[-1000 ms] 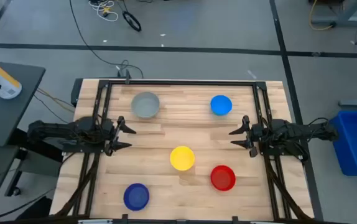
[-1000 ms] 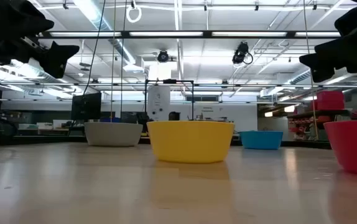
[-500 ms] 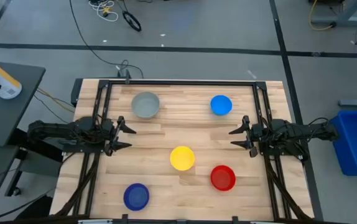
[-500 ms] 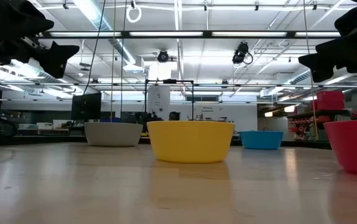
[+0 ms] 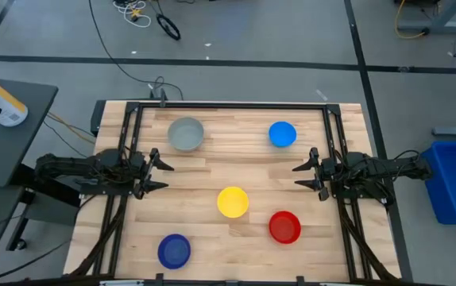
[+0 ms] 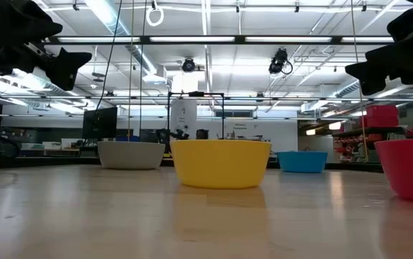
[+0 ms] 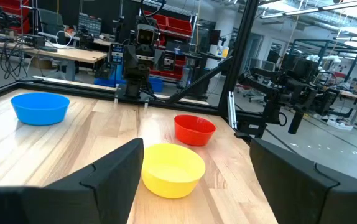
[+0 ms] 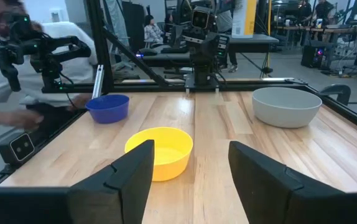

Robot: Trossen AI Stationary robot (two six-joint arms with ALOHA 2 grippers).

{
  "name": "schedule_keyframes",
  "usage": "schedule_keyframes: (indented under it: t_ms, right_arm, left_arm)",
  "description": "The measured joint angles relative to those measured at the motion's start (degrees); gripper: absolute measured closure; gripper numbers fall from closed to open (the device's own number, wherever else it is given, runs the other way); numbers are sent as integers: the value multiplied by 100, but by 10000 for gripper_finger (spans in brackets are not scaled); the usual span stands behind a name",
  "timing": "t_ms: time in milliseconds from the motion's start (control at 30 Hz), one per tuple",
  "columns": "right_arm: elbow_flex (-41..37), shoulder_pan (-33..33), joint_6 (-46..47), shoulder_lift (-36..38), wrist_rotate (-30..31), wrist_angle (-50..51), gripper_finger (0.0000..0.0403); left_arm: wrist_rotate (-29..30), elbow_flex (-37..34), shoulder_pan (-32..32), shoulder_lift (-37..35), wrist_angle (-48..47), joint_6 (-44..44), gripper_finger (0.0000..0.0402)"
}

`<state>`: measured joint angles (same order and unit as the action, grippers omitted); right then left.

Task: Nest bowls inside each other

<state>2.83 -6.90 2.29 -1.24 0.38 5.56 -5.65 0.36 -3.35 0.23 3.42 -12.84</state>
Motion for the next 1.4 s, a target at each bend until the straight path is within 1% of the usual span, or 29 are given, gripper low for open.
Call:
schedule_keyframes:
  t_ms: [333, 633, 1233, 1300, 1400]
  right_arm:
    - [0, 0, 0, 0, -1, -2, 209]
    - [0, 2, 1, 0, 0, 0, 218]
    - [0, 2, 0, 0, -2, 0, 191]
    - [0, 0, 0, -1, 0, 0, 188]
    - [0, 1, 0, -1, -1, 0, 184]
  left_arm:
    - [1, 0, 1, 1, 0, 1, 97]
    - [1, 0, 1, 1, 0, 0, 97]
    - [2, 0, 0, 0, 2, 0, 97]
    - [80, 0, 0, 0, 17, 0, 97]
    - [360, 0, 0, 0, 96, 1, 97]
